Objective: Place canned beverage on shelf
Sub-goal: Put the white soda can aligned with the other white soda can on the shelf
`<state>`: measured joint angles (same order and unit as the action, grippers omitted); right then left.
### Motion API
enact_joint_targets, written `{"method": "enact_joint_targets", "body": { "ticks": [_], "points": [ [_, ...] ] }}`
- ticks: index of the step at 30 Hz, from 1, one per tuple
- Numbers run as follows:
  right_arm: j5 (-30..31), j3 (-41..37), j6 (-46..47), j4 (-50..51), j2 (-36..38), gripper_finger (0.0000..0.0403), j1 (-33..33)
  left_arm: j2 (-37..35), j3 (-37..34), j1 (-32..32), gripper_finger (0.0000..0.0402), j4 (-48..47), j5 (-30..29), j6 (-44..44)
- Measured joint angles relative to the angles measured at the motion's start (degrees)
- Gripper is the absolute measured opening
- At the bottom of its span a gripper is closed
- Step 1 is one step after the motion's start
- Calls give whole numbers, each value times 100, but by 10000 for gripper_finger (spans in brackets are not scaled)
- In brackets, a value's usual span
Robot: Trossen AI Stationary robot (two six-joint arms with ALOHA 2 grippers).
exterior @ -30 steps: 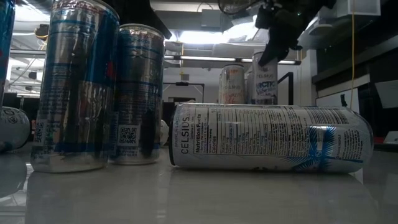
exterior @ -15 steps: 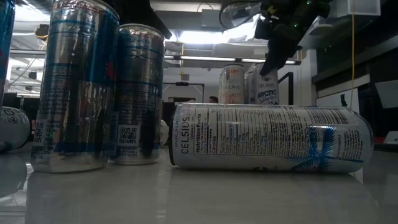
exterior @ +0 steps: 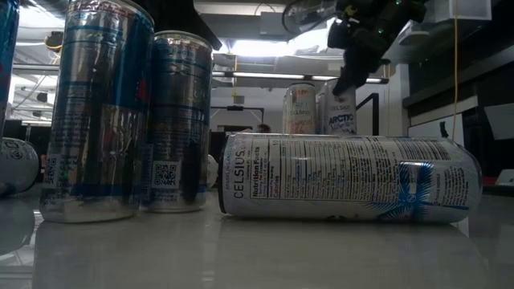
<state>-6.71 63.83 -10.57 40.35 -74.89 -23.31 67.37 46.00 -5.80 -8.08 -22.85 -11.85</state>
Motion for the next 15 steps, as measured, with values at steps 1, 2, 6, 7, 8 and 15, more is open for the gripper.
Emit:
{"method": "enact_joint_targets", "body": {
  "ticks": [1,2,6,7,8,15],
  "points": [
    [-2,0,0,-26,0,248,2,0,0,0,348,0,0,0],
    [-4,0,0,-36,0,248,2,0,0,0,348,0,0,0],
    [0,0,33,5,0,248,2,0,0,0,348,0,0,1],
    [1,0,61,8,0,248,2,0,0,0,348,0,0,0],
    [1,0,101,6,0,248,2,0,0,0,348,0,0,-1],
    [-47,-2,176,10,0,248,2,0,0,0,348,0,0,-1]
  ]
}}
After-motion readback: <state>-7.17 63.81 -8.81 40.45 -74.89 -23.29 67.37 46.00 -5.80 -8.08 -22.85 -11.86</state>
